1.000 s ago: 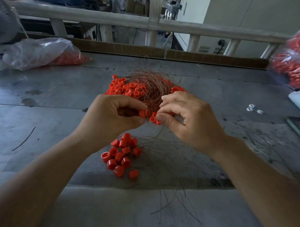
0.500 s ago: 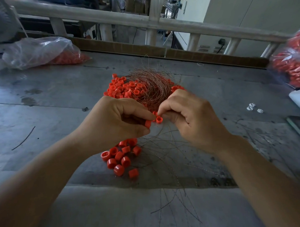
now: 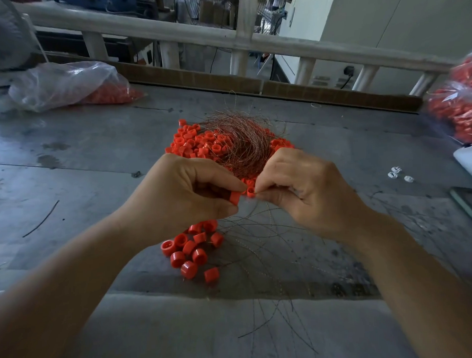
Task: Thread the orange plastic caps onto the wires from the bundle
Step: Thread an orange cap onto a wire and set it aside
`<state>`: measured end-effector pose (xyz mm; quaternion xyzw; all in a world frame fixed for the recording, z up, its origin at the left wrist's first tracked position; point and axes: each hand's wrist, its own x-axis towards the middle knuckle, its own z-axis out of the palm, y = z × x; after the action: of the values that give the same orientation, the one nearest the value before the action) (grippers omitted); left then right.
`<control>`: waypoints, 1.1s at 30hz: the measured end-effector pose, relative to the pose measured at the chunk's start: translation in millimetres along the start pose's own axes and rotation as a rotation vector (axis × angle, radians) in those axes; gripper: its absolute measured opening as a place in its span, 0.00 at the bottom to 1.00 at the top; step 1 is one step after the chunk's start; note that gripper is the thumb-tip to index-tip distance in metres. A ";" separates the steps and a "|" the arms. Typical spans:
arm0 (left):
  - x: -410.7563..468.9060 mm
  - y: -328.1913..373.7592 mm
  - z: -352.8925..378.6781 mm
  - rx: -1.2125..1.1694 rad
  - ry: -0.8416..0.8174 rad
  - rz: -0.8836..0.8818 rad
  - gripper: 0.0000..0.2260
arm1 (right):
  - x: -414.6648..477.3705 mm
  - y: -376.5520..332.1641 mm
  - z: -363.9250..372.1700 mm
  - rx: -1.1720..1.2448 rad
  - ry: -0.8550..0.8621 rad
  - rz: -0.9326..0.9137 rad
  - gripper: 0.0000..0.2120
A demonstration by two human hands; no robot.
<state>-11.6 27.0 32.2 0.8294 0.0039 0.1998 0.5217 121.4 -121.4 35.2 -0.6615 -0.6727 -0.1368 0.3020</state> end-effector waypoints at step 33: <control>2.0 -1.9 7.3 -0.474 0.103 -0.088 0.12 | 1.6 -24.1 7.4 0.152 0.306 0.228 0.02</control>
<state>-7.0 22.0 28.5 0.6716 0.0197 0.2145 0.7090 96.3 -117.9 35.6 -0.6803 -0.5480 -0.1494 0.4632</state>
